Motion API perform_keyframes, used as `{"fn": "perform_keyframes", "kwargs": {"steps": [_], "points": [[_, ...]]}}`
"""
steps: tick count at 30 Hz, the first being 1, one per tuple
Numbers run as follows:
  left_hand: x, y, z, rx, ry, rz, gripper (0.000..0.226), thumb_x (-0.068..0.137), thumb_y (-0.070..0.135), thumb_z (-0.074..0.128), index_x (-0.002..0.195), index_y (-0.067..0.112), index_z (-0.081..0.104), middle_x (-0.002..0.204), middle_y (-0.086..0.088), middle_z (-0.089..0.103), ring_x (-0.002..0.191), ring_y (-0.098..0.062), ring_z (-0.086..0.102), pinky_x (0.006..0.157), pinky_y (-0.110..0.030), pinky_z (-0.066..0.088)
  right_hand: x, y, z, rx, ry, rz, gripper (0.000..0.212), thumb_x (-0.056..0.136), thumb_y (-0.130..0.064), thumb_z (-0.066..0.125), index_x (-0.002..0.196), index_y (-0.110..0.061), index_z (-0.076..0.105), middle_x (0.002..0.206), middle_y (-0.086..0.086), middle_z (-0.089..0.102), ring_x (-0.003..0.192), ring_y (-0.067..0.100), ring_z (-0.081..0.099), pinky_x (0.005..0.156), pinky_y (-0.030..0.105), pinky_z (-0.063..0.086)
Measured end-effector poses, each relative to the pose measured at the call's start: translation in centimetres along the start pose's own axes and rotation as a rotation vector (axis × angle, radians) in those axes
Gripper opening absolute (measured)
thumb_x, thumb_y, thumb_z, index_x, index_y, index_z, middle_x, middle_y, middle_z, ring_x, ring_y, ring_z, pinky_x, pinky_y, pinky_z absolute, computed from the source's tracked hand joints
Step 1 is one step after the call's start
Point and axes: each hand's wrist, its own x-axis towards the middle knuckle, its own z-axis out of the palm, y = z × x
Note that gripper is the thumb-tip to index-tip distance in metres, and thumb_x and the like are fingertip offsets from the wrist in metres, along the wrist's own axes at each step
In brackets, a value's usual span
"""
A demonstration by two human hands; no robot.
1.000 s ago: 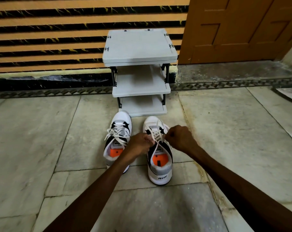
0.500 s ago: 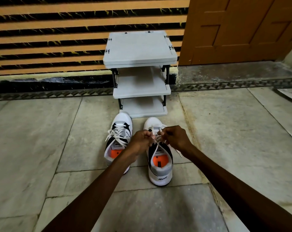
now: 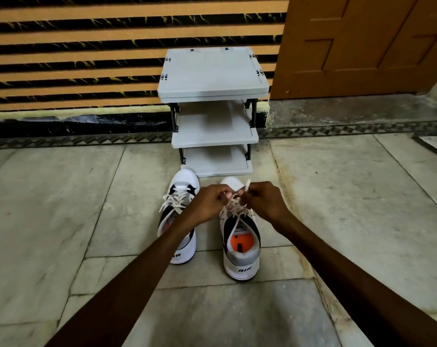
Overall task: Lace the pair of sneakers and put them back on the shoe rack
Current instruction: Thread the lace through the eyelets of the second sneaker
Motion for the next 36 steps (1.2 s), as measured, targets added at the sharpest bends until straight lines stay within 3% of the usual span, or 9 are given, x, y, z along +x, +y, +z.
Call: {"fn": "perform_keyframes", "kwargs": {"steps": [7, 11, 16, 18, 21, 24, 26, 32, 36], "points": [[-1.6, 0.2, 1.1, -0.077, 0.115, 0.037, 0.006, 0.079, 0.016, 0.073, 0.084, 0.017, 0.076, 0.073, 0.000, 0.075, 0.066, -0.006, 0.068, 0.066, -0.020, 0.050, 0.3, 0.9, -0.7, 0.144, 0.043, 0.092, 0.014, 0.083, -0.020, 0.074, 0.082, -0.006, 0.076, 0.065, 0.009, 0.073, 0.052, 0.009, 0.064, 0.062, 0.030, 0.057], [-1.6, 1.0, 2.7, 0.046, 0.190, -0.052, 0.015, 0.073, 0.031, 0.076, 0.084, 0.030, 0.065, 0.074, 0.001, 0.073, 0.070, -0.015, 0.068, 0.068, -0.031, 0.055, 0.0, 0.3, -0.7, 0.228, -0.014, 0.086, 0.010, 0.083, -0.013, 0.073, 0.088, -0.004, 0.076, 0.069, 0.011, 0.071, 0.053, 0.007, 0.065, 0.056, 0.017, 0.056], [-1.5, 0.4, 4.5, 0.230, 0.267, -0.049, 0.031, 0.087, 0.035, 0.059, 0.117, 0.034, 0.053, 0.093, -0.005, 0.072, 0.085, -0.025, 0.068, 0.070, -0.041, 0.057, -0.3, 0.3, -0.6, 0.253, -0.048, 0.076, 0.009, 0.086, -0.011, 0.070, 0.089, -0.004, 0.076, 0.068, 0.005, 0.070, 0.057, 0.006, 0.064, 0.055, 0.014, 0.052], [-1.4, 0.4, 4.6, 0.213, 0.224, -0.041, 0.023, 0.092, 0.030, 0.053, 0.112, 0.027, 0.062, 0.097, -0.005, 0.072, 0.086, -0.024, 0.067, 0.067, -0.033, 0.052, -0.4, 0.4, -0.6, 0.207, -0.047, 0.051, 0.008, 0.086, -0.011, 0.071, 0.088, -0.007, 0.077, 0.063, -0.002, 0.068, 0.050, -0.004, 0.062, 0.052, 0.010, 0.049], [-1.5, 0.6, 4.5, 0.105, 0.177, -0.059, 0.018, 0.092, 0.025, 0.057, 0.095, 0.015, 0.071, 0.075, 0.000, 0.068, 0.073, -0.019, 0.063, 0.058, -0.025, 0.038, -0.5, 0.4, -0.8, 0.203, -0.042, 0.031, 0.008, 0.085, -0.009, 0.070, 0.088, -0.004, 0.077, 0.065, 0.000, 0.069, 0.050, -0.003, 0.063, 0.051, 0.010, 0.050], [-1.3, -0.1, 3.9, -0.107, 0.164, -0.140, 0.015, 0.081, 0.030, 0.072, 0.077, 0.016, 0.070, 0.057, 0.006, 0.063, 0.051, -0.010, 0.059, 0.055, -0.029, 0.048, -0.3, 0.7, -1.1, 0.199, -0.028, 0.045, 0.008, 0.084, 0.001, 0.069, 0.088, 0.000, 0.076, 0.068, 0.006, 0.070, 0.055, 0.006, 0.065, 0.055, 0.016, 0.055], [-1.5, -0.4, 3.4, -0.234, 0.130, -0.173, 0.007, 0.080, 0.022, 0.074, 0.078, 0.016, 0.071, 0.058, 0.004, 0.065, 0.044, -0.004, 0.057, 0.054, -0.028, 0.050, -0.3, 1.0, -1.1, 0.217, -0.025, 0.063, 0.010, 0.083, 0.004, 0.069, 0.089, 0.001, 0.076, 0.068, 0.006, 0.070, 0.054, 0.008, 0.066, 0.055, 0.017, 0.055], [-1.6, 0.1, 2.9, -0.002, 0.215, -0.105, 0.008, 0.074, 0.029, 0.079, 0.072, 0.022, 0.073, 0.079, 0.005, 0.062, 0.075, -0.014, 0.062, 0.068, -0.031, 0.048, -0.4, 1.4, -0.9, 0.261, -0.011, 0.095, 0.010, 0.082, 0.003, 0.070, 0.090, 0.000, 0.076, 0.074, 0.011, 0.072, 0.055, 0.008, 0.067, 0.057, 0.018, 0.058], [-1.4, 0.7, 2.3, -0.112, 0.171, -0.174, 0.019, 0.068, 0.030, 0.084, 0.073, 0.017, 0.070, 0.077, 0.005, 0.064, 0.073, -0.013, 0.062, 0.068, -0.030, 0.050, -0.5, 1.2, -1.1, 0.284, -0.026, 0.076, 0.008, 0.082, -0.001, 0.072, 0.090, -0.001, 0.075, 0.080, 0.014, 0.074, 0.067, 0.019, 0.071, 0.067, 0.028, 0.062]]}}
